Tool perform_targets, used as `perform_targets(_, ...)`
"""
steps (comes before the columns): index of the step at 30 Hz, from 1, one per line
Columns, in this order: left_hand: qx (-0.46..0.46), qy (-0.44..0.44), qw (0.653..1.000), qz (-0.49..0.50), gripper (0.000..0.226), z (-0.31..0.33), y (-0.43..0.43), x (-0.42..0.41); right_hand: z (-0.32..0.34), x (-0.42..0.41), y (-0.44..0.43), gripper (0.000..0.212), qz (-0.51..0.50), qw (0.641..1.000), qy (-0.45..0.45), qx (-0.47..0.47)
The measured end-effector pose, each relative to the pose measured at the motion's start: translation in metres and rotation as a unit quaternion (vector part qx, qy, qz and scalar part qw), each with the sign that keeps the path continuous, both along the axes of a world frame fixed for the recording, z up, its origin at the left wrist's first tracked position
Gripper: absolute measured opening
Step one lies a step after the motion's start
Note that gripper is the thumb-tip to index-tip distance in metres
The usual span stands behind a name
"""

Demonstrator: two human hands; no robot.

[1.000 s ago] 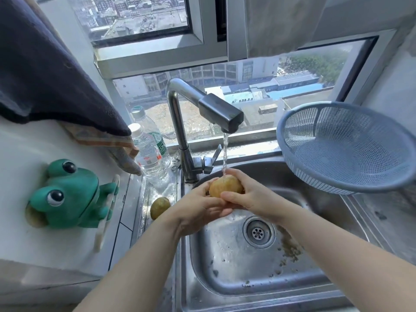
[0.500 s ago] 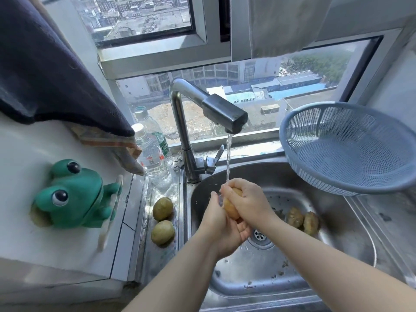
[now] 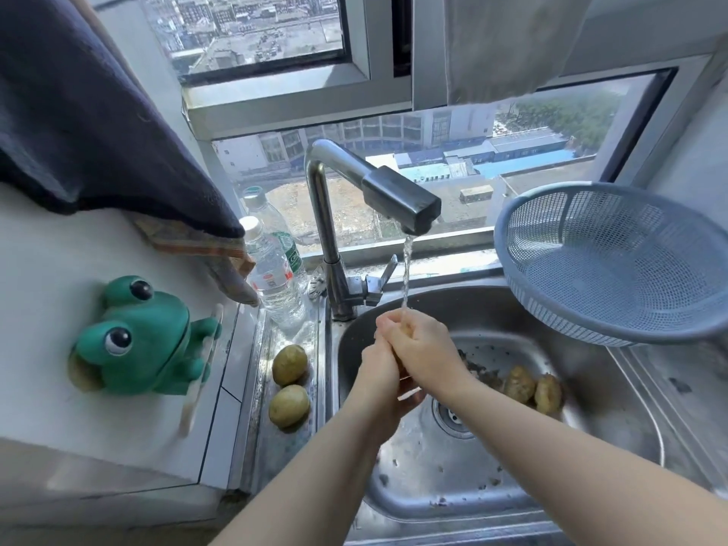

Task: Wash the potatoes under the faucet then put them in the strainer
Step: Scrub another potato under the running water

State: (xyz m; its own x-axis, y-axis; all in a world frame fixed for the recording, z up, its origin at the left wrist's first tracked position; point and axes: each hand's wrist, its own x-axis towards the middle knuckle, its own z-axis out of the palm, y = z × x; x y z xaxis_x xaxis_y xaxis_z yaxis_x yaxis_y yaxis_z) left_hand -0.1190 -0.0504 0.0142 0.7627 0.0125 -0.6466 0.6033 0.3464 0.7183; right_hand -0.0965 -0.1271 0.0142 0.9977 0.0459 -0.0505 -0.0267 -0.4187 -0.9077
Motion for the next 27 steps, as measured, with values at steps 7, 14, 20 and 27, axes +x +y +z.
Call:
perform_targets(7, 0.11, -0.084, 0.99, 0.0, 0.042, -0.015, 0.001, 0.001, -0.001, 0.02, 0.002, 0.031, -0.132, 0.897, 0.282, 0.315)
perform_targets(14, 0.086, -0.08, 0.993, -0.001, 0.052, -0.015, 0.001, 0.004, -0.001, 0.011, -0.002, 0.036, -0.085, 0.882, 0.333, 0.321)
perform_targets(20, 0.054, -0.019, 0.998, -0.019, 0.062, -0.009, 0.006, 0.011, 0.003, -0.012, -0.005, 0.018, -0.022, 0.982, 0.064, 0.176)
perform_targets(27, 0.083, -0.021, 0.994, -0.067, 0.062, -0.003, -0.002, 0.013, -0.001, -0.014, -0.016, 0.021, -0.022, 0.989, 0.001, 0.147)
